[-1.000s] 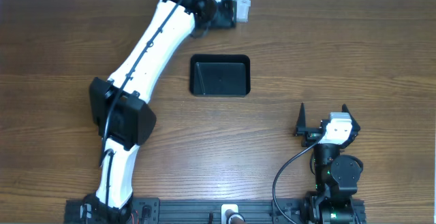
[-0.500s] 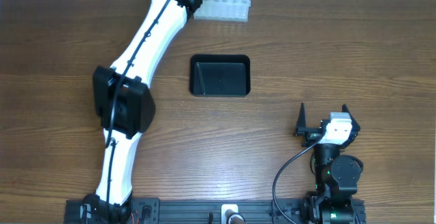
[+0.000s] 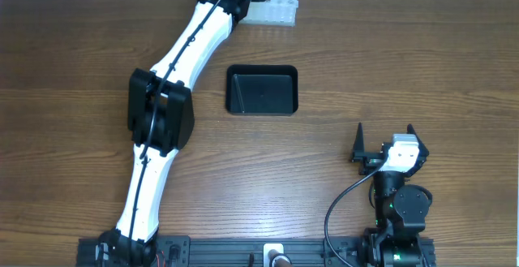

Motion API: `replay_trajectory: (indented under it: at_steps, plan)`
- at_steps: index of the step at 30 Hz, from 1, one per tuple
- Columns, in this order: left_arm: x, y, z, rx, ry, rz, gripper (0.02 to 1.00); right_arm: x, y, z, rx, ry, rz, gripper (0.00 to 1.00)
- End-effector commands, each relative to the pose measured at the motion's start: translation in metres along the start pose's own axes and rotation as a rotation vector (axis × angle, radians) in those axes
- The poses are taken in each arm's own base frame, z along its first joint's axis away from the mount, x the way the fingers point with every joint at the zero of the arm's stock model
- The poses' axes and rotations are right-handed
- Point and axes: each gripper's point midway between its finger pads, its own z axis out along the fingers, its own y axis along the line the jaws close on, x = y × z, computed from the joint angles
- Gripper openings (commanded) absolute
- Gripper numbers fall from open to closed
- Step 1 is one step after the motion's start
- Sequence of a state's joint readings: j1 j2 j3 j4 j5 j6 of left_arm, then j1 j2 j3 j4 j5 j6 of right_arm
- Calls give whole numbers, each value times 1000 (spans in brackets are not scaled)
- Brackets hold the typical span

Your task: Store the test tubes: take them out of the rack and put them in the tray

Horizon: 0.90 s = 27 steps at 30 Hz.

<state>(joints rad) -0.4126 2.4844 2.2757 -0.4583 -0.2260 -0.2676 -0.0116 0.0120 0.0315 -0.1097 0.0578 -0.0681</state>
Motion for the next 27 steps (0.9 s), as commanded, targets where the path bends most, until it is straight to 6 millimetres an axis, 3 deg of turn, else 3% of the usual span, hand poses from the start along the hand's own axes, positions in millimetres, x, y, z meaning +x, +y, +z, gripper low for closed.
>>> replay_trajectory:
  at_steps: [1,5,14,20,27]
  plan:
    - [11,11,13,-32,15,27,759,2,2,0,-9,0,-4,991]
    - [14,13,16,-35,22,28,684,2,2,0,-9,0,-4,991]
    - [14,13,16,-36,22,27,277,2,2,0,-9,0,-5,991]
    - [14,13,16,-36,22,23,174,2,2,0,-9,0,-4,993]
    - [14,13,16,-36,23,23,123,2,2,0,-9,0,-5,991]
